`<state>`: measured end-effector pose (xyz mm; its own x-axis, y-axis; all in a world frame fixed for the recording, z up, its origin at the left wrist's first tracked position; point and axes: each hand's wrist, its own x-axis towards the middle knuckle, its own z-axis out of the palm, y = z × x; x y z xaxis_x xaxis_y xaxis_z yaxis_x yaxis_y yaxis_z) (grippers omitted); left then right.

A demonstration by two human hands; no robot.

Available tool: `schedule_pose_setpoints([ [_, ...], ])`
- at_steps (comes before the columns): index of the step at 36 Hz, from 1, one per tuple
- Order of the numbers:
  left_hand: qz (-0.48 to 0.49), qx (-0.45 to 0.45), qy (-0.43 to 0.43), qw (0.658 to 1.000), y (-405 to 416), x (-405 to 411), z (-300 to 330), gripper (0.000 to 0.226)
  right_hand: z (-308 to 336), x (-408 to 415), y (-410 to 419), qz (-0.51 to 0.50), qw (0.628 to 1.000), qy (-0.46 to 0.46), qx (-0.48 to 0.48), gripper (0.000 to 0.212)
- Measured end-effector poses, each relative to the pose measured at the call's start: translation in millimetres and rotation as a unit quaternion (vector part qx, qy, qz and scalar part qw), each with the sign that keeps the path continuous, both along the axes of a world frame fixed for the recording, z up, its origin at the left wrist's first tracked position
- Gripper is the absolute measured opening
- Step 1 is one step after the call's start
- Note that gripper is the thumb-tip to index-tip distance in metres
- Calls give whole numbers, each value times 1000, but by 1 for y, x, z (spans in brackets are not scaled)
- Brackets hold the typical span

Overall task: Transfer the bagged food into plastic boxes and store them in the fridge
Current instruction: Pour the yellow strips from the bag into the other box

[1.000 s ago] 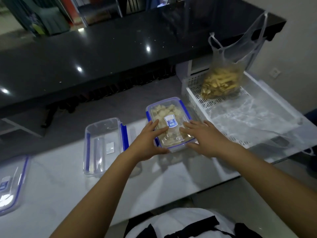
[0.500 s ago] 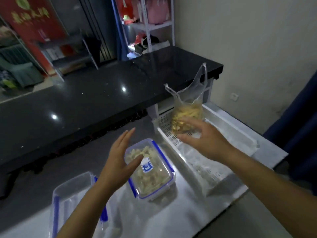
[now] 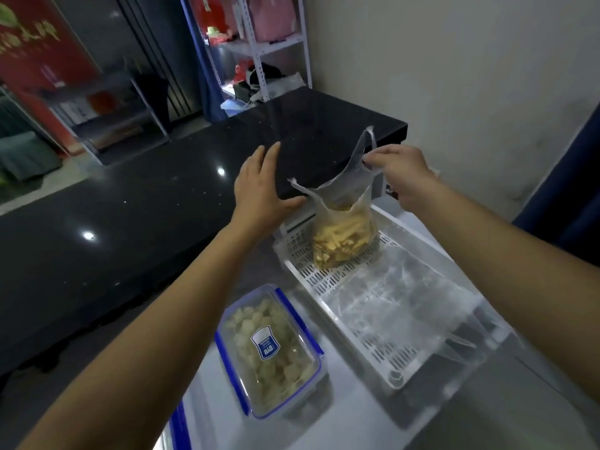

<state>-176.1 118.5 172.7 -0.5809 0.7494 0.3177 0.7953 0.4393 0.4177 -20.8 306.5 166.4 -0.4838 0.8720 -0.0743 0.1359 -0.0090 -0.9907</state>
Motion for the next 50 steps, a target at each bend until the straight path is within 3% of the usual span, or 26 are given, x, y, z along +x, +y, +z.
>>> schedule_pose_setpoints([
  [2,5,-6,9,1000,14,-3,-4,101,-1,-6,3,-2,1000,0,0,8],
  [4,12,-1,14,1000,26,-5,-9,100,-2,-12,6,-21,1000,-3,-5,34],
  [6,16,11,16,1000,35,-5,-12,99,-1,-14,10,-78,997,-1,0,48],
  [9,22,25,26,999,45,-4,-15,98,0,-14,16,-113,994,3,-2,43],
  [13,42,61,4,997,52,-7,-12,92,4,-15,19,-67,997,-23,6,9],
  [17,60,116,-38,991,51,-7,-7,91,10,-19,13,14,999,-45,10,10],
  [20,51,130,-36,990,47,-2,-5,92,14,-21,7,8,996,-78,37,7],
  [26,34,166,-53,984,28,18,10,98,53,-15,-18,59,996,-44,59,13],
  [31,12,235,-91,968,8,35,46,100,98,-1,-49,167,985,19,28,17],
  [38,-23,275,-64,959,-32,60,96,109,146,26,-115,277,950,70,123,38],
  [44,-18,309,-24,951,-100,76,103,106,151,45,-163,315,928,79,184,33],
  [50,16,296,32,955,-148,94,87,103,126,51,-216,395,898,98,168,34],
])
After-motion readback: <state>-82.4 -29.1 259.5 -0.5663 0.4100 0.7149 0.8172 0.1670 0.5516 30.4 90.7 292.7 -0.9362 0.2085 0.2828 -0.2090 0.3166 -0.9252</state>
